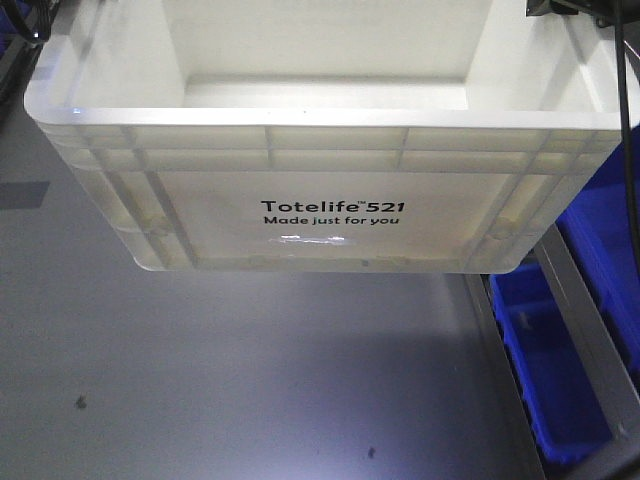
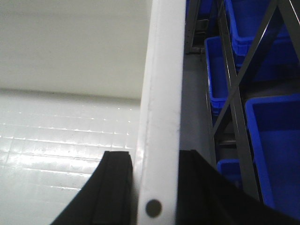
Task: Place moving items into box and shelve
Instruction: 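Hold the white tote by its rims while the base turns toward the blue-bin shelf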
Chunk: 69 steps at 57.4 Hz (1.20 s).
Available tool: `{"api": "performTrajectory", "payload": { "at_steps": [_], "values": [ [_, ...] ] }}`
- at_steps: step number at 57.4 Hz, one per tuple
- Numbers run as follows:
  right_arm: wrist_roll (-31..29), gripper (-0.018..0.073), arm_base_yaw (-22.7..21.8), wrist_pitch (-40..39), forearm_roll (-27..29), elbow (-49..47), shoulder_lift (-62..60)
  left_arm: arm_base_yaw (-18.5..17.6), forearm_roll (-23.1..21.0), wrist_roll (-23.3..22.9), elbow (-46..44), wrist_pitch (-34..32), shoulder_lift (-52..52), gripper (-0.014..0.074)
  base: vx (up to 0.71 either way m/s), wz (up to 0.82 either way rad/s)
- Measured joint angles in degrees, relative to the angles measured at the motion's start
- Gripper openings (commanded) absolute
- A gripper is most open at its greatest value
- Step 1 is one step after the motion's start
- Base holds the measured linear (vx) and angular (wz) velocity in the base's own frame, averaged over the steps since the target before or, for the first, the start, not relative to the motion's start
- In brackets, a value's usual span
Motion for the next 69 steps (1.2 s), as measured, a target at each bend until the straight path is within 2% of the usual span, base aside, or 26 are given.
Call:
{"api": "performTrajectory", "payload": {
  "at_steps": [25, 69],
  "values": [
    [0.00, -0.0005, 0.00, 0.06, -0.11, 0.00, 0.00, -0.05, -0.04, 0.00, 0.00, 0.00, 0.00, 0.0002, 0.53, 0.07],
    [0.00, -0.0005, 0.00, 0.06, -0.18, 0.00, 0.00, -0.12, 0.00, 0.00, 0.00, 0.00, 0.00, 0.0002, 0.41, 0.28]
  ]
}}
